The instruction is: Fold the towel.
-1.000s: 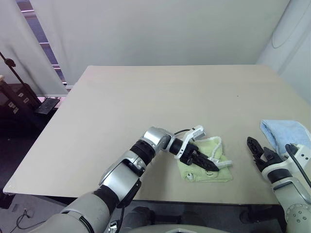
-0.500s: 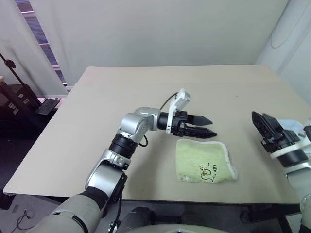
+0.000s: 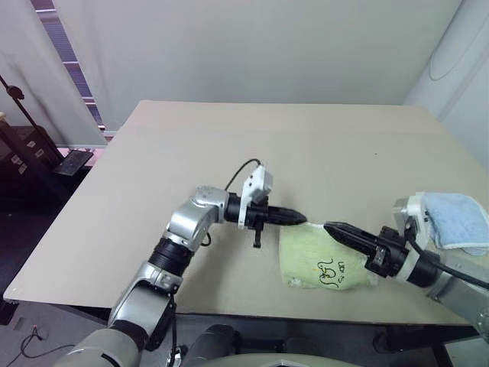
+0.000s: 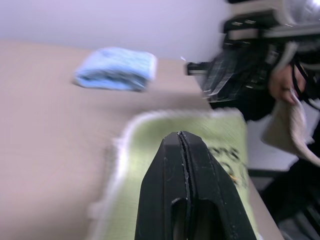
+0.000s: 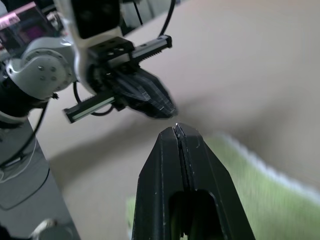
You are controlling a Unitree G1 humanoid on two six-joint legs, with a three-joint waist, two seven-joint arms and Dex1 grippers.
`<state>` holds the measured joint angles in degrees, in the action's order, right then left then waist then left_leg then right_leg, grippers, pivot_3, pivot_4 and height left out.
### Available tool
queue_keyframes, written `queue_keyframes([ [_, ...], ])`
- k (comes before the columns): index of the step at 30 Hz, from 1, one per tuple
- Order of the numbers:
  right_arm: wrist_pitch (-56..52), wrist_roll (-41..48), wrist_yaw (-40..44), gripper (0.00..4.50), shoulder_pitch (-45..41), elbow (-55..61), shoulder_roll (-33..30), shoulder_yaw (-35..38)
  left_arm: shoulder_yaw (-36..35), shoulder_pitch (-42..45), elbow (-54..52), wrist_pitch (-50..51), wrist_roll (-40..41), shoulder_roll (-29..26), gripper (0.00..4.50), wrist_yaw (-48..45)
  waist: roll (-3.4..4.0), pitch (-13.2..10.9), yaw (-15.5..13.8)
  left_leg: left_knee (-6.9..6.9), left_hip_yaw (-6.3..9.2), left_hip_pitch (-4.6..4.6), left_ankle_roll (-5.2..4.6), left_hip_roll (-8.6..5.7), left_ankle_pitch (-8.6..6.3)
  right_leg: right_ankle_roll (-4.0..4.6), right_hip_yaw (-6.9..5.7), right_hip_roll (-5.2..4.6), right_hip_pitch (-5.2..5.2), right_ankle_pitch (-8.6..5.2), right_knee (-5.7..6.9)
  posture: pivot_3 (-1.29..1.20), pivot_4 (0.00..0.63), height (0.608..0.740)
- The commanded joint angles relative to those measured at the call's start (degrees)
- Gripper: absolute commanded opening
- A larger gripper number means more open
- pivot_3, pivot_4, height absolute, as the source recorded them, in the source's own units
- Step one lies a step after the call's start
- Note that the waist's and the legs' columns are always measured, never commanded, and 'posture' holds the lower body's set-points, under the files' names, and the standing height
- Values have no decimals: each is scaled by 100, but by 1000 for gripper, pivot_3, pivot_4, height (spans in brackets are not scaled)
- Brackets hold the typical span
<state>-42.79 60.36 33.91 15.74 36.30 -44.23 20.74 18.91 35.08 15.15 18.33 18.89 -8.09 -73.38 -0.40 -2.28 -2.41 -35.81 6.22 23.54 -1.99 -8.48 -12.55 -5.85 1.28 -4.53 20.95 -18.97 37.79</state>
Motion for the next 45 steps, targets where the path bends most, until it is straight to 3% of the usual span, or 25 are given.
queue_keyframes([
  [1, 421, -496, 371, 0, 106, -415, 292, -262, 104, -99, 182, -67, 16, 210, 31, -15, 1, 0, 5, -7, 0, -1, 1, 0, -1, 5, -1, 0, -3, -3, 0, 0, 0, 740],
  [4, 752, -1026, 691, 0, 174, -1004, 593, -692, 57, -37, 725, 491, 175, 309, 31, -188, 7, -1, 13, -22, 0, -5, -1, 0, -2, 9, -3, 2, -18, -6, 0, 0, 0, 740],
  [10, 1268, -1879, 1152, 0, 66, -2351, 1054, -1301, 540, -112, 1805, -429, -688, 401, 31, -104, 18, 4, 10, -25, 0, -15, -1, 0, -2, 5, -4, 3, -23, -4, 5, 0, 0, 740],
  [18, 1651, -2342, 1408, 0, 40, -2456, 1171, -1445, 338, -57, 1887, -607, -733, 516, 31, -40, -10, 16, 22, -31, 3, -25, 1, 1, -4, 6, -3, 4, -39, -3, 6, 0, 0, 740],
  [21, 1606, -2140, 1393, 352, 13, -2141, 1163, -1195, 161, -3, 1708, -361, -530, 505, 539, -109, -3, 15, 21, -29, 3, -24, 1, 1, -4, 6, -4, 3, -38, -3, 6, 0, 0, 740],
  [22, 1590, -2049, 1370, 577, -11, -2018, 1163, -1090, 94, 26, 1622, -246, -454, 486, 905, -135, 0, 14, 22, -28, 3, -22, 1, 1, -4, 7, -4, 3, -33, -3, 7, 0, 0, 740],
  [26, 1261, -1302, 1128, 1969, -192, -1409, 1113, -479, -327, 189, 907, 726, 66, 238, 2315, -180, 6, 10, 21, -27, 3, -1, 0, 1, -3, -5, -2, 3, -4, 2, 10, 0, 0, 740],
  [30, 695, -485, 571, 3337, -562, -1096, 1066, 20, -782, 370, 174, 2273, 574, -326, 3666, 119, 4, 9, 27, -18, 4, -1, 0, 1, -3, -15, -3, 5, 6, 4, 21, 0, 0, 740],
  [32, 437, -116, 254, 3402, -771, -1071, 1062, 193, -1126, 655, 115, 3874, 935, -529, 4423, 627, 4, 9, 18, -15, 7, -2, 0, 2, -3, -15, -3, 6, 8, 3, 25, 0, 0, 740],
  [37, -56, 452, -629, 3402, -1285, -1353, 1148, 418, -1721, 1053, 116, 6721, 1680, -941, 4467, 1177, 3, 6, 13, -19, 8, -1, -1, 0, -2, -16, -3, 8, 9, 2, 29, 0, 0, 740],
  [40, -311, 614, -867, 3402, -1306, -1423, 1143, 356, -1542, 1043, 254, 7313, 1996, -1196, 4467, 1486, 1, 6, 12, -15, 9, -1, 0, -1, -2, -17, -2, 6, 10, 4, 28, 0, 0, 740],
  [45, -416, 628, -907, 3402, -1214, -1409, 1128, 345, -1208, 783, 464, 7417, 2408, -1235, 4467, 2062, 3, 7, 15, -9, 8, -1, 1, -1, -2, -16, 0, 5, 15, 4, 30, 0, 0, 740],
])
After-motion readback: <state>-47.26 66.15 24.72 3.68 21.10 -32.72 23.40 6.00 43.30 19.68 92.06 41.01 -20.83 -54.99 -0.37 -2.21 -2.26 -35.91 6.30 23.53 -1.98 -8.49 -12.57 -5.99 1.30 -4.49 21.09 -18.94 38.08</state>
